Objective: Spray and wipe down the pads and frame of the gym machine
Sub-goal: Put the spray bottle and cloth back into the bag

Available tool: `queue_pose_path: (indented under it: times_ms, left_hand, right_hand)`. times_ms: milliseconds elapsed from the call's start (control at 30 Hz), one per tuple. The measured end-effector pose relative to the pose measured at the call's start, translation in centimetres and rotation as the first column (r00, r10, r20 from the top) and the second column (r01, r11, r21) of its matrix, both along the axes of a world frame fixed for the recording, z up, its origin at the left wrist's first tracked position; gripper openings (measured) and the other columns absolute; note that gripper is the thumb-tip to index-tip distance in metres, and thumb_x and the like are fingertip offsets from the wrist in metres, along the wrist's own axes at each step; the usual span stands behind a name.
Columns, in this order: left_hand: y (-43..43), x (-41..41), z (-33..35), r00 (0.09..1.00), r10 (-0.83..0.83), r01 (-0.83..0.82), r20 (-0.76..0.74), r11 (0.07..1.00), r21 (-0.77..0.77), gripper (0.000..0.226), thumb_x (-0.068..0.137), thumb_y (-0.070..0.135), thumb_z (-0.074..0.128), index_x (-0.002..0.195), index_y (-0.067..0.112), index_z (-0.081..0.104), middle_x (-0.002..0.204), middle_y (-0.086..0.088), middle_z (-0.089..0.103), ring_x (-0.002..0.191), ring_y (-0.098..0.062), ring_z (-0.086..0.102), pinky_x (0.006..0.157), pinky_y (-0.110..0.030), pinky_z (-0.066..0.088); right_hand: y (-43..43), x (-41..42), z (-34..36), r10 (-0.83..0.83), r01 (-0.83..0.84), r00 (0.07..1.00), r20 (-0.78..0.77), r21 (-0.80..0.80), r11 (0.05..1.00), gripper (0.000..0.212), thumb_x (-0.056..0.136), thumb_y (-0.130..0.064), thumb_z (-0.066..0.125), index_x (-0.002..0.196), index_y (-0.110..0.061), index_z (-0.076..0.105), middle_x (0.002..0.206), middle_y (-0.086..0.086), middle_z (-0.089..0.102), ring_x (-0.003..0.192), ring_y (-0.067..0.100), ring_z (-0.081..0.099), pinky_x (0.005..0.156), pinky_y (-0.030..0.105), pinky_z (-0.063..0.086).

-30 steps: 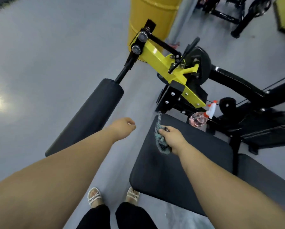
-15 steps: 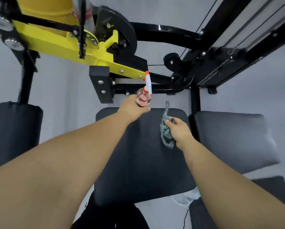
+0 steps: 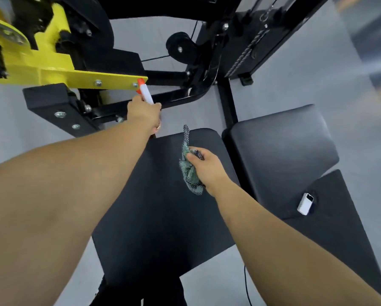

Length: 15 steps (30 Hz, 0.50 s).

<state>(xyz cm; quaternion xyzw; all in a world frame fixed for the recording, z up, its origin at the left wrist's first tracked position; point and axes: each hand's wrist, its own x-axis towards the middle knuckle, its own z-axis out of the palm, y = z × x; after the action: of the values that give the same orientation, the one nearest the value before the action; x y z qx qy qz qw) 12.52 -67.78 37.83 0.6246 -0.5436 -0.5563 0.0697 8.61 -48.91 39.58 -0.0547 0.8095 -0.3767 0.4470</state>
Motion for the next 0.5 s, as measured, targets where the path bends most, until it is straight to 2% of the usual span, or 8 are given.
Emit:
queue_pose_path:
  times_ms: [67,133,200,267,333,433,500]
  left_hand:
    - [0.0,0.0,0.3,0.995,0.049,-0.037,-0.086,0.99,0.135,0.042,0.078,0.026,0.064,0.114,0.007,0.053,0.098,-0.016,0.064,0.09,-0.034,0.065,0.086,-0.04,0.053]
    - [0.2,0.0,0.9,0.984,0.091,-0.055,-0.155,0.974,0.22,0.012,0.087,0.022,0.055,0.093,0.011,0.055,0.074,-0.007,0.058,0.068,-0.027,0.06,0.073,-0.038,0.052]
    - [0.7,0.0,1.2,0.979,0.118,-0.077,-0.168,0.97,0.231,0.017,0.092,0.017,0.048,0.075,0.015,0.048,0.066,-0.002,0.052,0.053,-0.018,0.053,0.058,-0.029,0.049]
    - [2.4,0.2,1.9,0.981,0.107,-0.089,-0.161,0.989,0.116,0.014,0.09,0.011,0.047,0.076,0.012,0.05,0.066,-0.003,0.052,0.051,-0.015,0.05,0.05,-0.025,0.044]
    - [5.1,0.8,3.3,0.983,0.074,-0.075,-0.165,0.997,-0.002,0.01,0.087,0.009,0.046,0.085,0.009,0.056,0.069,-0.004,0.057,0.057,-0.018,0.054,0.052,-0.025,0.046]
    - [8.9,2.0,5.8,0.975,0.017,-0.023,-0.224,0.999,-0.027,0.014,0.082,0.01,0.046,0.079,0.011,0.059,0.071,-0.006,0.062,0.063,-0.022,0.057,0.059,-0.03,0.049]
    - [12.3,2.6,8.8,0.96,0.035,-0.05,-0.279,0.998,-0.049,0.017,0.085,0.004,0.045,0.072,0.01,0.053,0.065,-0.006,0.058,0.054,-0.016,0.058,0.054,-0.025,0.048]
  right_hand:
    - [0.6,-0.2,0.3,-0.012,0.012,1.0,-0.005,0.011,1.0,0.015,0.093,-0.023,0.057,0.106,-0.028,0.061,0.113,0.002,0.065,0.1,0.017,0.062,0.091,0.035,0.051]
    - [1.3,-0.6,0.6,-0.041,0.041,0.999,-0.014,-0.004,0.999,0.017,0.093,-0.023,0.057,0.108,-0.027,0.061,0.113,0.002,0.065,0.101,0.017,0.062,0.092,0.035,0.051]
    - [2.2,-0.8,0.6,-0.059,0.059,0.998,-0.013,-0.015,0.998,0.02,0.093,-0.023,0.057,0.111,-0.025,0.062,0.113,0.001,0.065,0.102,0.017,0.062,0.092,0.034,0.05]
    - [3.6,-0.6,0.9,-0.076,0.076,0.997,0.006,-0.022,0.997,0.022,0.093,-0.022,0.057,0.114,-0.023,0.061,0.112,0.001,0.065,0.102,0.016,0.062,0.091,0.032,0.05]
    - [5.2,-0.3,1.4,-0.089,0.09,0.996,0.027,-0.035,0.995,0.021,0.092,-0.022,0.058,0.112,-0.023,0.062,0.111,0.002,0.066,0.1,0.017,0.063,0.091,0.033,0.051]
    - [7.5,0.1,2.1,-0.091,0.094,0.994,0.057,-0.062,0.994,0.016,0.091,-0.021,0.059,0.107,-0.025,0.062,0.11,0.004,0.067,0.098,0.018,0.064,0.09,0.034,0.052]
    - [10.0,0.1,3.1,-0.048,0.054,0.997,0.065,-0.096,0.994,0.015,0.091,-0.022,0.059,0.105,-0.027,0.062,0.11,0.003,0.067,0.098,0.018,0.064,0.091,0.036,0.051]
